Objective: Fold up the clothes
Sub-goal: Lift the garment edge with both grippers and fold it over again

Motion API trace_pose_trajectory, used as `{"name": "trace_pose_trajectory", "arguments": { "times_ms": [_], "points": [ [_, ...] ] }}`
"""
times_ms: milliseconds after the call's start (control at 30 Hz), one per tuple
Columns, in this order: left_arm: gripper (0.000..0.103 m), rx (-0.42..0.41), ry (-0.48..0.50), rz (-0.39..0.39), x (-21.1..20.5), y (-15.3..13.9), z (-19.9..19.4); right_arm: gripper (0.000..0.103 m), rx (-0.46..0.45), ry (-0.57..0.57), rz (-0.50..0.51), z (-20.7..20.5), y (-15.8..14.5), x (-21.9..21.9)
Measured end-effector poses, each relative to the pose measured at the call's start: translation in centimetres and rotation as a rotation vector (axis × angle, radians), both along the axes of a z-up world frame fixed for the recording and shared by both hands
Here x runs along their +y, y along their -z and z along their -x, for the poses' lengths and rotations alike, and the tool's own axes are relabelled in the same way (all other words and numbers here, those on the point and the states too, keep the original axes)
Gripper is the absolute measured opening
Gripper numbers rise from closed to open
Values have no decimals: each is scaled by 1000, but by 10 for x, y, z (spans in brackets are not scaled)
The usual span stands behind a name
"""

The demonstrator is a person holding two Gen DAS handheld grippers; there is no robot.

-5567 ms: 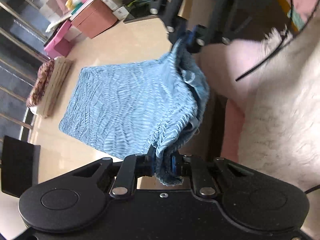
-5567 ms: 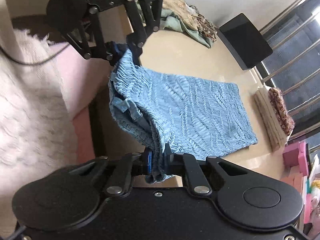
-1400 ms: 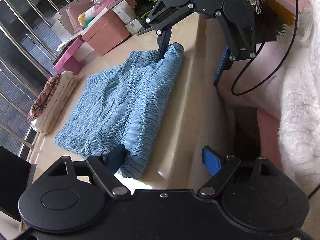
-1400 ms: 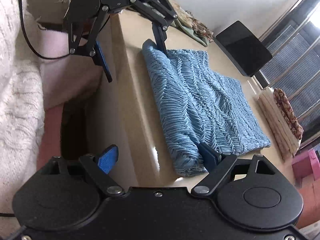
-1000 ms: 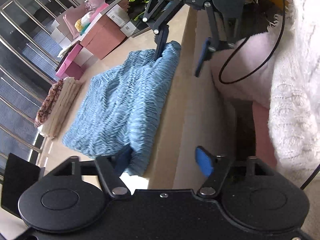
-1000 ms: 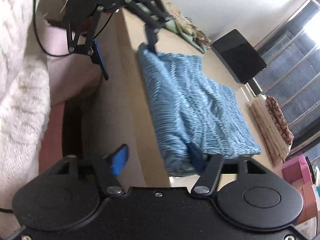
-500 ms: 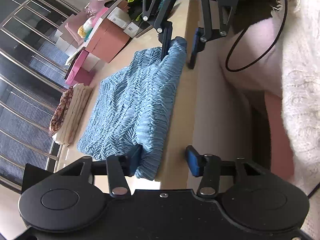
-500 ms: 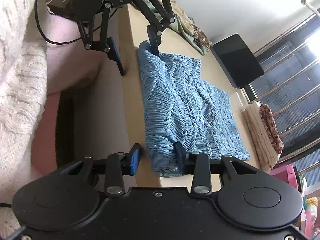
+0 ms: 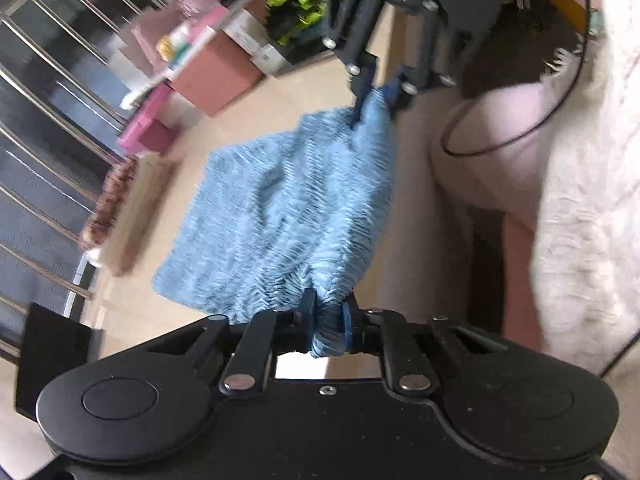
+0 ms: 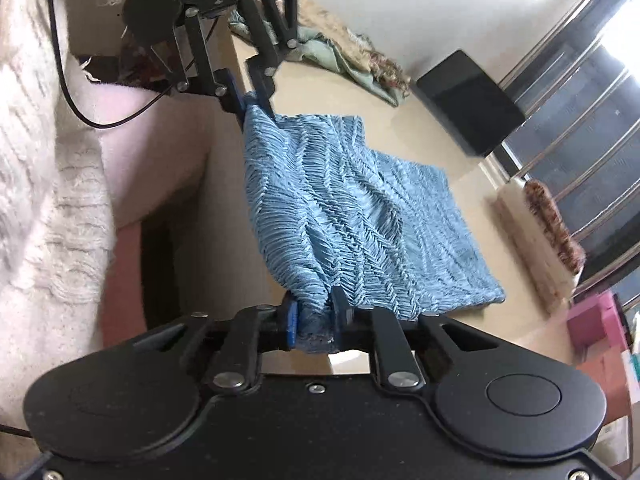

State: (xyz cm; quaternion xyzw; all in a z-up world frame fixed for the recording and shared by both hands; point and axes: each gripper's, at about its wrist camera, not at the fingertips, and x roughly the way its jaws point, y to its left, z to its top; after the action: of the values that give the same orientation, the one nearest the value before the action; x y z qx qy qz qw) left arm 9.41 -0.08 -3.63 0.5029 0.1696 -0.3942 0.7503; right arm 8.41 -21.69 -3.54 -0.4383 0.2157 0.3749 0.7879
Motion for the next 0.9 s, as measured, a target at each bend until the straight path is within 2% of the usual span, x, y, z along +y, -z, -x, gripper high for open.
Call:
{"name": "trace_pose_trajectory", "arguments": {
  "times_ms": [67,133,167,300,400,467,567,667,900],
  "points": [
    [59,-110,29,-38,2,12,8,49,-61,-15,14,5,9,0],
    [63,-181,59,-80,5,23,15,57,-127,-47,38,16,20,-1],
    [63,-211,74,-102,7,29,18,57,-151,-62,54,20,26,-1],
    [63,-217,86,-79,11,38,16,58,-232,-118,109,23,41,0],
    [55,-273,130,-95,13,46,15,55,-283,-149,148,23,47,0],
    [41,-275,163,-107,12,49,19,44,-280,-156,171,20,47,0],
    [28,-297,200,-119,10,51,23,33,-260,-149,178,15,41,3],
    [17,-294,192,-84,9,45,24,21,-225,-131,166,12,31,7],
    [21,-344,168,-94,10,48,22,19,-197,-106,136,13,25,6]
  ]
}}
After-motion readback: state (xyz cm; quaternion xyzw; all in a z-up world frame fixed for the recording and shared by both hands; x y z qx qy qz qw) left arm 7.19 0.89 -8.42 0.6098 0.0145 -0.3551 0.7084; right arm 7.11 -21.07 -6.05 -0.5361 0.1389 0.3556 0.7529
